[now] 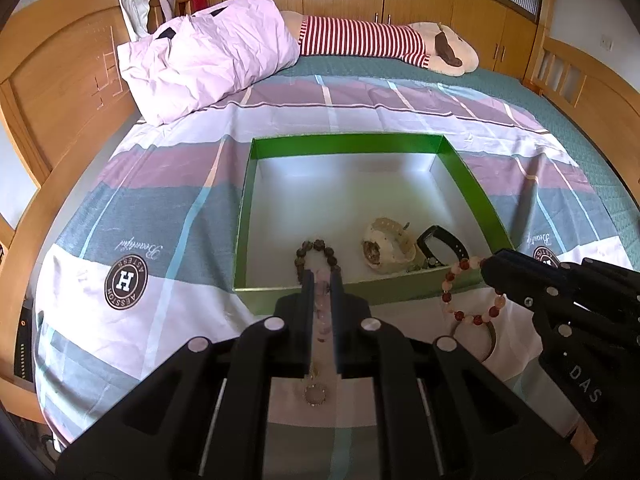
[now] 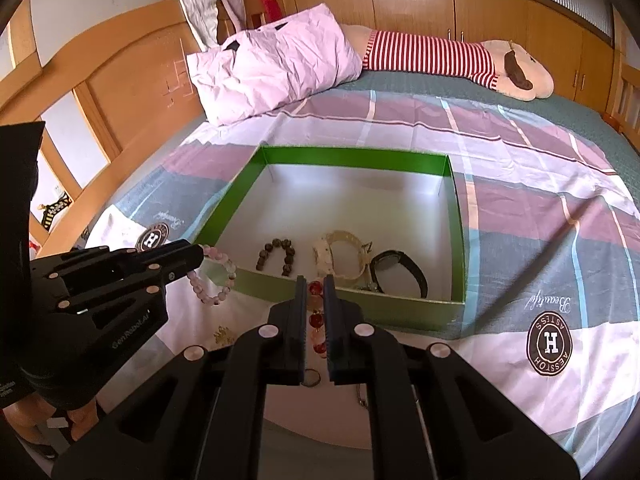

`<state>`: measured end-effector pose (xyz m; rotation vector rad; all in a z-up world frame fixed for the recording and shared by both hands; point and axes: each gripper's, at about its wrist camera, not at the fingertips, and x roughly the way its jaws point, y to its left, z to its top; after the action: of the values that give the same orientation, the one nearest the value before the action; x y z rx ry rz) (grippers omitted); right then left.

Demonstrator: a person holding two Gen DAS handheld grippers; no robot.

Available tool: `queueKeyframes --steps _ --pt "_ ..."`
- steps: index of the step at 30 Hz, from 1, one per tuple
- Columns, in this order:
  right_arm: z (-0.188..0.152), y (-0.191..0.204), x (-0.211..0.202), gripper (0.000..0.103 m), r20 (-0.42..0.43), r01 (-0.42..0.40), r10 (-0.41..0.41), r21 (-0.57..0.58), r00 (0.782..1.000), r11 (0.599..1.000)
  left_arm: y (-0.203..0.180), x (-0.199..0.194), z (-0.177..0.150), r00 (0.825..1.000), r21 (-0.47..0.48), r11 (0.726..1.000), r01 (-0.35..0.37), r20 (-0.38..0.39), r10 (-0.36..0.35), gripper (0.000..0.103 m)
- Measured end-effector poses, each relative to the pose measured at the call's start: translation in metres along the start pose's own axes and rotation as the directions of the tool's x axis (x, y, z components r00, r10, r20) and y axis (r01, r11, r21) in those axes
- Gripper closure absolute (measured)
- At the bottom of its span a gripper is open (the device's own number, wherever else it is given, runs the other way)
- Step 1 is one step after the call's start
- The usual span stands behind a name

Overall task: Organize jewelry
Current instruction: 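Lift both bracelets and carry them over the green box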

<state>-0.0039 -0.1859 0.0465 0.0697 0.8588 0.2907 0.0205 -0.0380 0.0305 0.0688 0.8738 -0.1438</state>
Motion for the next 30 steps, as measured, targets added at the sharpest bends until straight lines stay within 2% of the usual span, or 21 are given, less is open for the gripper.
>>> queueKeyframes --steps 11,19,28,30 --pt "0.003 -0.006 -0.003 0.095 0.026 -0.008 0.007 0.034 1.000 0.999 0.017 -0.006 0.015 0.999 -0.055 0.998 -0.013 0.031 0.015 0.095" --pt "0.013 -0.011 -0.011 0.095 0.081 0.000 -0.005 0.067 0.997 0.998 0.016 -0.010 0.020 0.999 -0.061 0.998 -0.010 0.052 0.013 0.095" --pt "0.025 -0.030 -0.014 0.095 0.152 0.021 -0.043 0.142 0.987 0.990 0.014 0.000 0.036 0.998 -0.074 0.997 0.021 0.060 -0.017 0.095" --pt "0.027 -0.037 -0.010 0.095 0.152 0.030 -0.056 0.166 0.987 0.986 0.016 0.007 0.040 0.998 -0.094 0.994 0.057 0.043 -0.054 0.095"
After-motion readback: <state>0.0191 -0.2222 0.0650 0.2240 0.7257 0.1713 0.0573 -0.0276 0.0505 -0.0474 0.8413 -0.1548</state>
